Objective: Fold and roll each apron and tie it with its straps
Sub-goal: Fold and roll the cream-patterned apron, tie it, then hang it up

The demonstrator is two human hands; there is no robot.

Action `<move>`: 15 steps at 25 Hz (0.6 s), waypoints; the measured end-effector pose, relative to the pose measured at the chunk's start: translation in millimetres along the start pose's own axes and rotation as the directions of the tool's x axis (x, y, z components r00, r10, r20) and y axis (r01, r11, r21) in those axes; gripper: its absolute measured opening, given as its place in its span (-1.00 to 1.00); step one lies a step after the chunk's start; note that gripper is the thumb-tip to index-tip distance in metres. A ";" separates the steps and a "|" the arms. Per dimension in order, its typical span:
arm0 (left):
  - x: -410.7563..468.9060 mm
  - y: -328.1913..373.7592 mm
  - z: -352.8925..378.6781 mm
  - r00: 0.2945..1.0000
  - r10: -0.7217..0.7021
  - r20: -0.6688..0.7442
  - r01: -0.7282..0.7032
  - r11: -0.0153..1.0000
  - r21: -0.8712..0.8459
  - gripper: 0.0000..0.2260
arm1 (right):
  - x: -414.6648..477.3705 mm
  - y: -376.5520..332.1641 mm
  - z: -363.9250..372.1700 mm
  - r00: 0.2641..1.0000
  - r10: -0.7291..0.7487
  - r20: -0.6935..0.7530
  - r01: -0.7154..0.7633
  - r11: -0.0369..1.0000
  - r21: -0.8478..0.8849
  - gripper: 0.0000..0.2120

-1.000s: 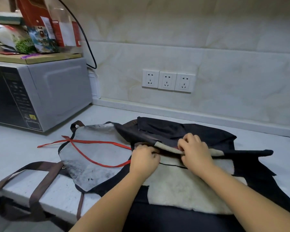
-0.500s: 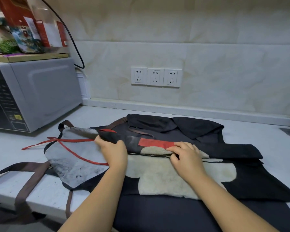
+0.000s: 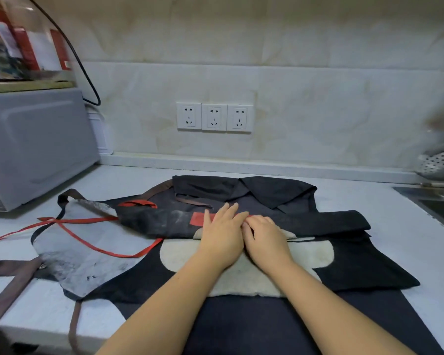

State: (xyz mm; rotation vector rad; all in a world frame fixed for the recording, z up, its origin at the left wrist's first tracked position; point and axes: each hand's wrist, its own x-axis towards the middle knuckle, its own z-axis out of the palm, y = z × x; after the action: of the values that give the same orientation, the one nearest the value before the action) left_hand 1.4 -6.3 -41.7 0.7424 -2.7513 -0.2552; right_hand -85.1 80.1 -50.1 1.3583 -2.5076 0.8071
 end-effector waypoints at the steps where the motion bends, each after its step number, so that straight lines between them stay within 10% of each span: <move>1: 3.6 2.6 7.7 0.998 -0.034 0.053 0.034 0.999 0.008 -0.59 | 0.0 3.1 -1.9 0.997 0.080 0.004 -0.080 0.997 0.014 -0.64; 8: 8.0 0.9 16.6 0.986 -0.088 0.144 0.072 0.991 0.109 -0.51 | 5.2 96.5 -50.3 0.757 0.614 0.222 -0.509 0.768 -0.388 -0.19; 13: 7.7 0.1 17.0 0.987 -0.086 0.137 0.071 0.991 0.114 -0.51 | 3.6 130.6 -73.0 0.627 0.754 0.193 -0.614 0.632 -0.473 -0.20; 15: 7.0 0.0 16.5 0.986 -0.088 0.140 0.071 0.991 0.117 -0.51 | 9.6 111.3 -66.1 0.687 0.721 0.091 -0.575 0.616 -0.538 -0.31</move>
State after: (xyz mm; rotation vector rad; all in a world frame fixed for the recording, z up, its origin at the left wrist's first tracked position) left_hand -9.6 -8.3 -55.7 0.8974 -2.8965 -0.1800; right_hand -188.0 157.4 -32.8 0.3730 -3.1953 0.0012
